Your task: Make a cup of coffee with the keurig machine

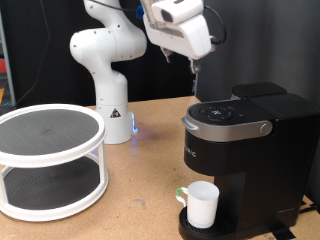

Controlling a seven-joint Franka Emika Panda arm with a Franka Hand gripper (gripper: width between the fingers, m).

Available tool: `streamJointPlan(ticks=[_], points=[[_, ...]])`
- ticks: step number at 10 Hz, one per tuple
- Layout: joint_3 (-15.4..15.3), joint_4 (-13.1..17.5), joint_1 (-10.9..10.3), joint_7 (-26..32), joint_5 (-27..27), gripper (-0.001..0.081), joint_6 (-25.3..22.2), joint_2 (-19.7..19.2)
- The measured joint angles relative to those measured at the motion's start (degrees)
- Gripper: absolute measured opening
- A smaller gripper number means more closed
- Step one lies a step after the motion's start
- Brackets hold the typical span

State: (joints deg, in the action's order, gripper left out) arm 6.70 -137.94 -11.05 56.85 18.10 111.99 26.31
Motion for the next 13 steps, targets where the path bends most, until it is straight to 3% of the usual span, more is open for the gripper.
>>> streamJointPlan(ticks=[4, 7, 13], points=[[-3.09, 7.48, 0.02, -7.75, -1.06, 0.0808, 1.28, -4.28], [-3.5, 12.46, 0.01, -8.85, -1.01, 0.0808, 1.04, -7.72], [-3.53, 17.88, 0.01, -9.24, -1.01, 0.0808, 0.61, -11.87]])
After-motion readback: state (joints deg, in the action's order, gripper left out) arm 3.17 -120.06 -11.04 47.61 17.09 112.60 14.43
